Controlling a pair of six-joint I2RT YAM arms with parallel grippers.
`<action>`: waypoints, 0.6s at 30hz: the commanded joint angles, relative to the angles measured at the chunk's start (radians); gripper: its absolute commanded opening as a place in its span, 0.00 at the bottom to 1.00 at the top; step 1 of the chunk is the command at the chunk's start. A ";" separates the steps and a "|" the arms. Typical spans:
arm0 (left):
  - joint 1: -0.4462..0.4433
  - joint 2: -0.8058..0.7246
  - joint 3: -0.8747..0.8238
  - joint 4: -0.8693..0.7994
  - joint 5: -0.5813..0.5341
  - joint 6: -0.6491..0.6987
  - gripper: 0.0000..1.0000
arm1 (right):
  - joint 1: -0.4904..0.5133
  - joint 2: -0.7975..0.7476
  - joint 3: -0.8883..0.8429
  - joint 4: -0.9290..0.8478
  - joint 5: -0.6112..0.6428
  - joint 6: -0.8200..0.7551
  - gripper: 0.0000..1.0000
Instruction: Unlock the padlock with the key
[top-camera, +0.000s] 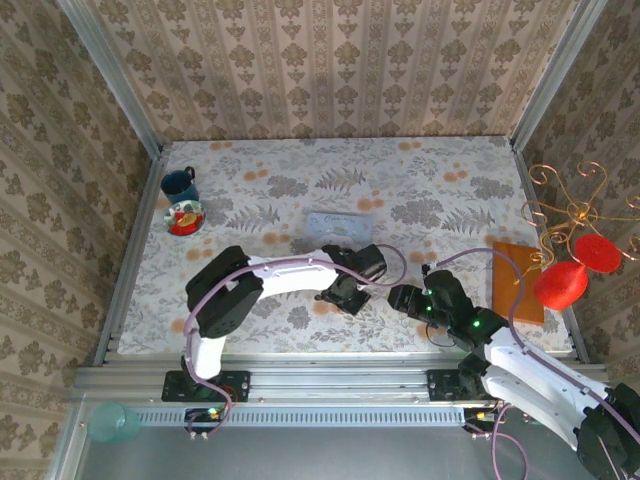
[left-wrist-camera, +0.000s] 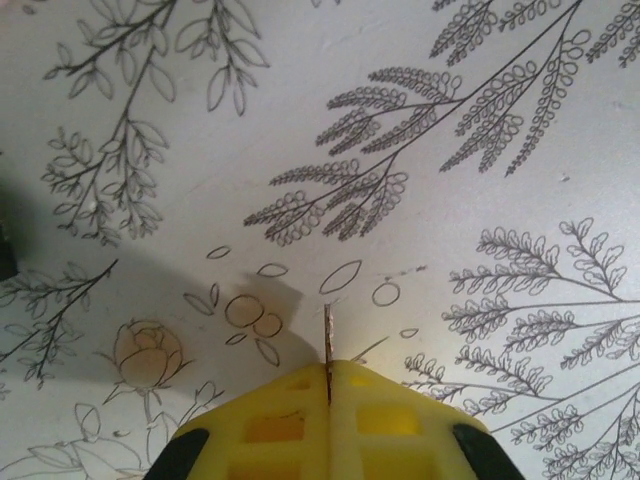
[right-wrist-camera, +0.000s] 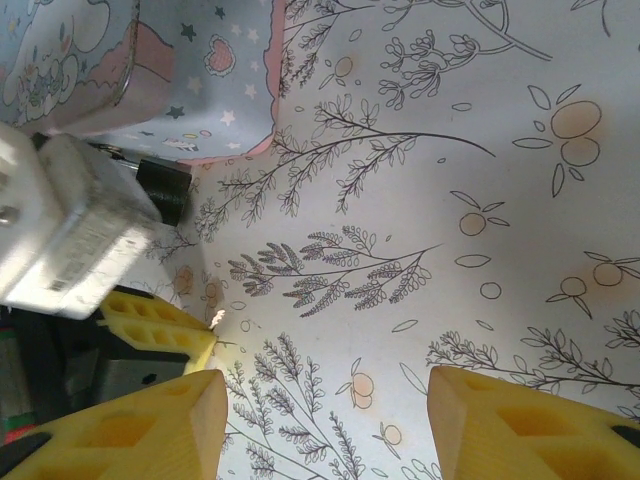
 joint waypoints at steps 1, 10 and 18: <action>0.028 -0.127 -0.077 0.131 0.033 -0.090 0.02 | -0.005 0.010 -0.030 0.059 -0.030 0.023 0.56; 0.078 -0.530 -0.480 0.719 -0.027 -0.430 0.00 | 0.040 0.011 -0.092 0.363 -0.138 0.076 0.54; 0.058 -0.663 -0.676 1.077 -0.095 -0.630 0.00 | 0.093 -0.056 -0.146 0.690 -0.142 0.173 0.52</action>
